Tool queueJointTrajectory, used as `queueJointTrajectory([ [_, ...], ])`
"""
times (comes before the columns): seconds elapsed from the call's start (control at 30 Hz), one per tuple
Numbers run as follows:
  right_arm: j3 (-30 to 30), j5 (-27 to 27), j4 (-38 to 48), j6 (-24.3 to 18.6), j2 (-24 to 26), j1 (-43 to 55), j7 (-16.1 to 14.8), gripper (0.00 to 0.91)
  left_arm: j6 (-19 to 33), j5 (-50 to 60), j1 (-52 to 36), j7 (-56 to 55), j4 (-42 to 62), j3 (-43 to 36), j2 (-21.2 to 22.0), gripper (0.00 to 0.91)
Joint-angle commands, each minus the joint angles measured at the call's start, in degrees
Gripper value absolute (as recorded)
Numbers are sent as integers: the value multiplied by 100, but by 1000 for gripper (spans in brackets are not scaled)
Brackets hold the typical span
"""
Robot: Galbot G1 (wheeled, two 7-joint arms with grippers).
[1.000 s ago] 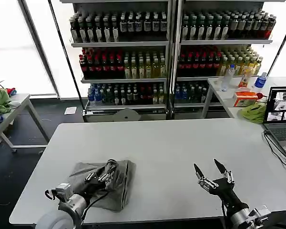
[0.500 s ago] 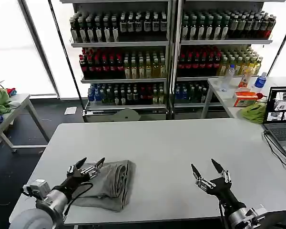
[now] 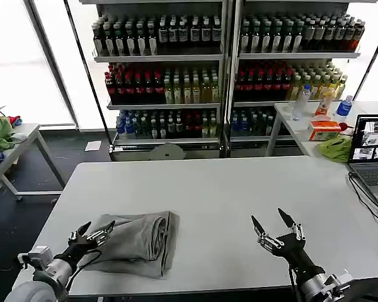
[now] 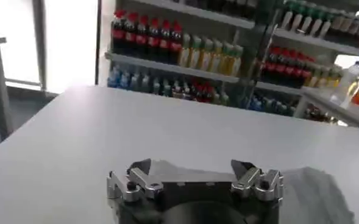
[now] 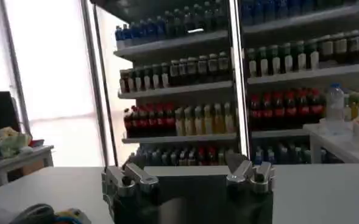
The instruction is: Fold and organize the clothes.
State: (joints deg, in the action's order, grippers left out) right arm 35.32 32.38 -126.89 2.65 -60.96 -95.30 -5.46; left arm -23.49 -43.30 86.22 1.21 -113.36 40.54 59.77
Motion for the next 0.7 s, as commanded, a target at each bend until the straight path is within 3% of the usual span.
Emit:
queueJointTrajectory([
  [0.03,2,8,-19,-10,-16,2,-4,907,141,209,74,171,739,148,22,907],
  [0.37,-29,13,-49,-19,4,-15,-14,907,103,-72,136,134,624,-18,128,907],
  [0.4,-50,10,-46,-19,18,-20,-49,907,95,-108,114,152,658,-33,115,877],
  [0.43,-59,2,-44,-21,23,-23,-62,907,75,-170,105,151,701,-40,109,484],
  [0.47,-74,-11,-44,-29,25,-26,-70,907,54,-200,61,150,731,-48,105,171],
  [0.53,-93,-1,-48,-30,17,-25,-71,907,31,-284,17,152,816,-61,94,10],
  [0.7,-88,12,2,-44,9,15,-72,907,-11,-347,20,206,814,-109,102,10],
])
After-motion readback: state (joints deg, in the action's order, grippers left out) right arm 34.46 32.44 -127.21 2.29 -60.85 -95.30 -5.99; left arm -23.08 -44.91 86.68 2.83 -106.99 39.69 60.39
